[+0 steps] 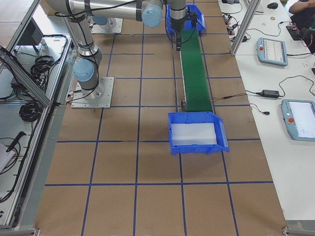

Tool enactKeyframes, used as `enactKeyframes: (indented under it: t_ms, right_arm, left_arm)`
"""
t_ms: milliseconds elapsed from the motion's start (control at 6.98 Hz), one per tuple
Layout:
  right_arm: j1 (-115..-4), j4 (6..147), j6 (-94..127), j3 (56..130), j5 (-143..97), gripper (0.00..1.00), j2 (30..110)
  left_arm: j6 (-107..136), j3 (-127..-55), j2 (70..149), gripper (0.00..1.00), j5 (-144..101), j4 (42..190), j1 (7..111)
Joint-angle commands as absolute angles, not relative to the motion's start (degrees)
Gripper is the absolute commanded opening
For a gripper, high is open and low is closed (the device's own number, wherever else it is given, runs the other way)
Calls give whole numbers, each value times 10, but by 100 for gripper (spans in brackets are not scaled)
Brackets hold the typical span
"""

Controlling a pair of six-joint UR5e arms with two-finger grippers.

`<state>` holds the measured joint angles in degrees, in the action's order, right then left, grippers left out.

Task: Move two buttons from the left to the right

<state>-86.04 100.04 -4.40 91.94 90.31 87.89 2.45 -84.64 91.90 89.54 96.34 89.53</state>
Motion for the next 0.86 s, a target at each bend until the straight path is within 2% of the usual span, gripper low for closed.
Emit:
enactKeyframes:
  t_ms: [0, 430, 717]
  right_arm:
    - [-860, 999, -45, 920, 902, 100, 879]
    - [-860, 1000, -46, 920, 901, 100, 879]
    - [-860, 999, -45, 920, 901, 100, 879]
  left_arm:
    - [-9, -852, 929, 100, 896, 909, 889]
    - [-37, -863, 998, 100, 894, 833, 826]
    - [-77, -865, 1071, 100, 897, 780, 817]
